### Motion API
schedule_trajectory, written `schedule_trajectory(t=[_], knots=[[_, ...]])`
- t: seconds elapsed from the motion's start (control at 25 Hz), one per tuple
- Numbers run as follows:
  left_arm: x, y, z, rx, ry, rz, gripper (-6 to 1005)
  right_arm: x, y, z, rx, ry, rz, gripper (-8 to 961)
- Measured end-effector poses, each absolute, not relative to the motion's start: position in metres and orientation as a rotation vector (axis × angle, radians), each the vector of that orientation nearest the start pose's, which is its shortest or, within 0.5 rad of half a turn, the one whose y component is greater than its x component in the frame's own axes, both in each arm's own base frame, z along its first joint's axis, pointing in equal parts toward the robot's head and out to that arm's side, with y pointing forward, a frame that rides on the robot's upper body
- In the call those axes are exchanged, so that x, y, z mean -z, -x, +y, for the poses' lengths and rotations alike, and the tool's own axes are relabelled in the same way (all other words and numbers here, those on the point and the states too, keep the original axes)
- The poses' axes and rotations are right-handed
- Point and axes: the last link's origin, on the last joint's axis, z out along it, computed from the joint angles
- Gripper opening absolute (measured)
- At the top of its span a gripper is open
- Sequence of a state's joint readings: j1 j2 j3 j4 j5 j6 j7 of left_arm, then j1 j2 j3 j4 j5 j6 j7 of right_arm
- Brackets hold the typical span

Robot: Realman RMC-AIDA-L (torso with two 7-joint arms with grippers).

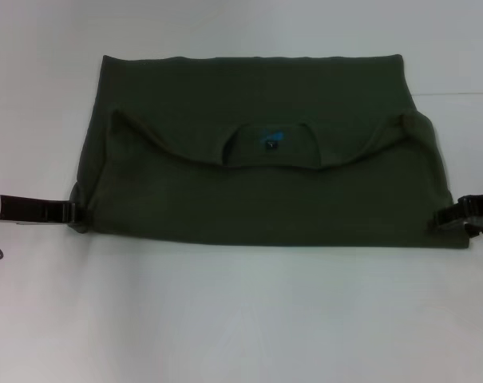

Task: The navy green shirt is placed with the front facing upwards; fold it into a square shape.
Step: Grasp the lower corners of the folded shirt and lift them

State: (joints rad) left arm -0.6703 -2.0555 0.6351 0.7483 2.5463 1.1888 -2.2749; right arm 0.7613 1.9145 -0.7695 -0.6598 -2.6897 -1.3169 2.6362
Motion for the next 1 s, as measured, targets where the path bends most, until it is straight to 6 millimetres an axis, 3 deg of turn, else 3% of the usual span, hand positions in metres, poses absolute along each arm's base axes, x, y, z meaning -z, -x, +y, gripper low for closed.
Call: schedule_trajectory(t=[0.28, 0.68, 1.0], knots=[[-0.0271, 0.3025, 0.3915, 0.128, 2.170, -1.468, 13, -0.0499, -0.3045, 0.3961, 0.239, 2.046, 1.702, 689], [-0.0278, 0.3021, 0.3916, 0.131, 2.169, -1.468, 13, -0.0516, -0.3038, 0.3966, 0.228, 2.049, 1.695, 195], [-0.0285, 0.3010, 0.3916, 0.131, 2.177, -1.470, 13, -0.0526, -0.3040, 0.3965, 0.237, 2.053, 1.690, 80]])
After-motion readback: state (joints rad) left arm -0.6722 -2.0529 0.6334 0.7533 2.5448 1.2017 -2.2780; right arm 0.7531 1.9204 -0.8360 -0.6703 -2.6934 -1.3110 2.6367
